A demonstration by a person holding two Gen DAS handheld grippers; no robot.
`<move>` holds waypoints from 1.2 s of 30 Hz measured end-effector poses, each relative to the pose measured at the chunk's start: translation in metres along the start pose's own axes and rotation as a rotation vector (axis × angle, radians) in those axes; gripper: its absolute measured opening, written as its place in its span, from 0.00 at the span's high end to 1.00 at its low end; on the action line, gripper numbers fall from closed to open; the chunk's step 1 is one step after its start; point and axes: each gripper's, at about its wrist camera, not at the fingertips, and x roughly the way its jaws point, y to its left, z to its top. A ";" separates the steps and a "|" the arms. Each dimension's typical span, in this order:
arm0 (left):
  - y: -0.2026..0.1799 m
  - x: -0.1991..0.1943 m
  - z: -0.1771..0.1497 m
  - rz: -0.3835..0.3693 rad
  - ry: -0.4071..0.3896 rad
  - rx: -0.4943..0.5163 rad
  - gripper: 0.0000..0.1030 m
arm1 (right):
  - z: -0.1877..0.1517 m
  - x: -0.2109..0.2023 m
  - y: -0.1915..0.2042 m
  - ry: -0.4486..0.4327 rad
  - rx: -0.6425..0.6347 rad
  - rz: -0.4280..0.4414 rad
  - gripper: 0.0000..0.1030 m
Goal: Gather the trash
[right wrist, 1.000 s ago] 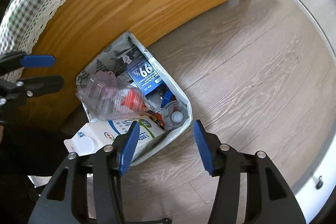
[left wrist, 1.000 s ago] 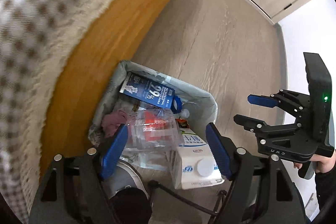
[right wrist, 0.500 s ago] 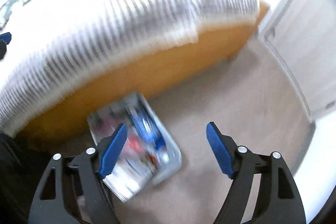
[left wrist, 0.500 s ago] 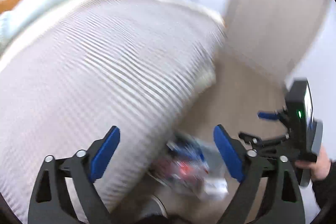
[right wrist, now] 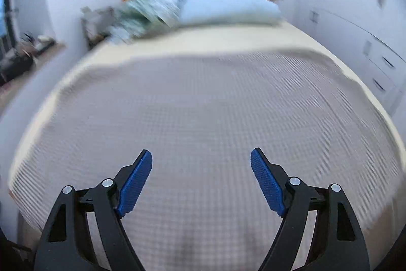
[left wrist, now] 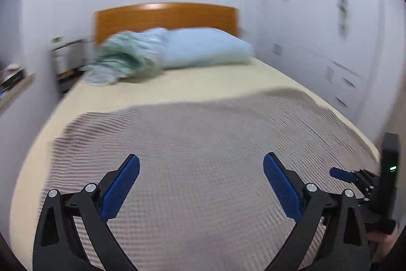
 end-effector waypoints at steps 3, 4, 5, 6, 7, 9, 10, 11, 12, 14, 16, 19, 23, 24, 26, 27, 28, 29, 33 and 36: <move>0.040 0.008 0.022 0.061 -0.059 -0.038 0.08 | 0.047 0.012 0.025 -0.101 0.035 0.108 0.25; 0.048 0.012 0.028 0.083 -0.079 -0.040 0.08 | 0.063 0.018 0.033 -0.136 0.032 0.112 0.25; 0.062 0.017 0.034 0.104 -0.118 -0.050 0.08 | 0.073 0.019 0.036 -0.158 0.031 0.105 0.25; 0.069 0.020 0.038 0.110 -0.140 -0.056 0.08 | 0.085 0.022 0.042 -0.191 0.029 0.101 0.25; 0.078 0.026 0.042 0.110 -0.161 -0.065 0.08 | 0.093 0.024 0.041 -0.215 0.026 0.102 0.25; 0.091 0.036 0.049 0.104 -0.180 -0.071 0.08 | 0.107 0.029 0.046 -0.284 0.033 0.103 0.25; 0.096 0.043 0.051 0.107 -0.190 -0.065 0.08 | 0.111 0.033 0.046 -0.316 0.038 0.096 0.25; 0.100 0.049 0.052 0.114 -0.198 -0.058 0.08 | 0.115 0.035 0.045 -0.345 0.045 0.076 0.25; 0.105 0.056 0.056 0.120 -0.202 -0.050 0.08 | 0.116 0.039 0.044 -0.360 0.059 0.055 0.25; 0.108 0.067 0.060 0.135 -0.204 -0.036 0.08 | 0.124 0.051 0.040 -0.378 0.073 0.028 0.25; 0.109 0.076 0.061 0.133 -0.198 -0.029 0.08 | 0.127 0.057 0.040 -0.388 0.070 0.010 0.25; 0.108 0.083 0.062 0.116 -0.194 -0.029 0.08 | 0.133 0.060 0.046 -0.386 0.047 0.004 0.25; 0.102 0.079 0.059 0.101 -0.198 -0.031 0.08 | 0.129 0.052 0.048 -0.389 0.031 0.008 0.25; 0.100 0.076 0.059 0.093 -0.202 -0.030 0.08 | 0.129 0.052 0.050 -0.387 0.025 0.009 0.25; 0.093 0.065 0.059 0.094 -0.212 -0.019 0.08 | 0.129 0.046 0.051 -0.391 0.017 0.002 0.25; 0.091 0.061 0.058 0.098 -0.213 -0.017 0.08 | 0.131 0.046 0.054 -0.391 0.016 0.004 0.25; 0.088 0.054 0.057 0.099 -0.214 -0.021 0.08 | 0.130 0.042 0.053 -0.390 0.019 0.003 0.25; 0.087 0.049 0.056 0.095 -0.216 -0.027 0.08 | 0.129 0.037 0.053 -0.387 0.024 0.004 0.25; 0.079 0.015 0.052 0.094 -0.241 -0.024 0.08 | 0.122 0.014 0.058 -0.383 0.023 0.002 0.19; 0.070 -0.013 0.046 0.104 -0.248 0.004 0.08 | 0.111 -0.008 0.064 -0.388 0.008 0.002 0.19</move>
